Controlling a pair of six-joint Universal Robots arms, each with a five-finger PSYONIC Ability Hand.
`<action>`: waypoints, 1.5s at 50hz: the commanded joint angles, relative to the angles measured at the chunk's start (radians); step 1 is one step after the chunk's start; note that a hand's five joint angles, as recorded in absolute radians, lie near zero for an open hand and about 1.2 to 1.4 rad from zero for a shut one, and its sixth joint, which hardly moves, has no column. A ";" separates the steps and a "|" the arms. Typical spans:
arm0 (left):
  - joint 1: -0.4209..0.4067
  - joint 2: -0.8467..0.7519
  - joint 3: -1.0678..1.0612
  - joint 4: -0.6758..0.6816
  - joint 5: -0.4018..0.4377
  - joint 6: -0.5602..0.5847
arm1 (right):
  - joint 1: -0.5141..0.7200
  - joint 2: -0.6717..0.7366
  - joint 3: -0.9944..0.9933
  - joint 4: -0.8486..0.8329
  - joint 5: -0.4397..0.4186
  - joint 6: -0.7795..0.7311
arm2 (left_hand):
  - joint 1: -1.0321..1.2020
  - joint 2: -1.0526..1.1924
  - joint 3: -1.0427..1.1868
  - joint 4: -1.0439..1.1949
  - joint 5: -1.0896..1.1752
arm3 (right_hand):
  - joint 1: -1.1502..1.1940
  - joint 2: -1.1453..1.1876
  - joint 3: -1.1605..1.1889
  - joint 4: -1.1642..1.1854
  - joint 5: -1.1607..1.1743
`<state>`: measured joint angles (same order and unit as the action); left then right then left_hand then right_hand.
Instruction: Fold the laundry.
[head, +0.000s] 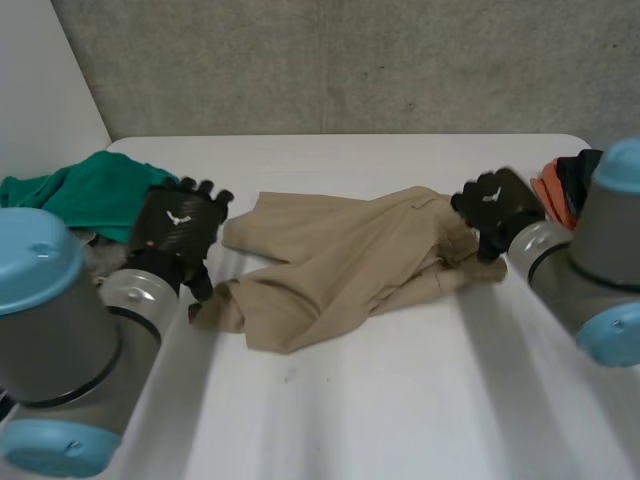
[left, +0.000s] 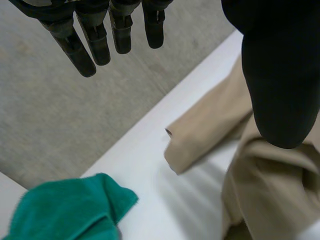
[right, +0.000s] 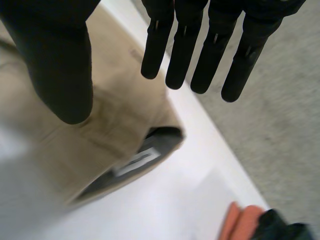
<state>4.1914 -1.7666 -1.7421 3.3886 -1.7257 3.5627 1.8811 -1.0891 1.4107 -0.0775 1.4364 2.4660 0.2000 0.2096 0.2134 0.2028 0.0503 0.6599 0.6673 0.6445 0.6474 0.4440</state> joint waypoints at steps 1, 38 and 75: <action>-0.025 0.194 -0.017 -0.154 0.072 -0.031 | -0.011 -0.049 -0.151 0.176 -0.093 -0.019 | -0.025 -0.035 -0.039 -0.028 -0.050 | -0.062 -0.070 -0.047 -0.050 -0.021; -0.231 -0.511 0.300 0.005 -0.152 0.097 | 0.023 0.373 -0.337 -0.087 -0.208 -0.099 | 0.773 0.763 0.759 0.770 0.748 | 0.736 0.729 0.752 0.749 0.778; -0.028 -0.140 0.381 -0.648 0.078 0.027 | 0.009 -0.243 -0.013 0.723 -0.090 -0.243 | 1.196 1.187 1.183 1.193 1.171 | 0.736 0.729 0.752 0.749 0.778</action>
<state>4.1543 -1.7295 -1.3808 2.7253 -1.6523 3.5932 1.8538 -1.4052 1.3281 0.7040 1.3427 2.2792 1.1387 1.1965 1.1861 1.1959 0.9936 1.1231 1.1763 1.1888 1.1977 1.0043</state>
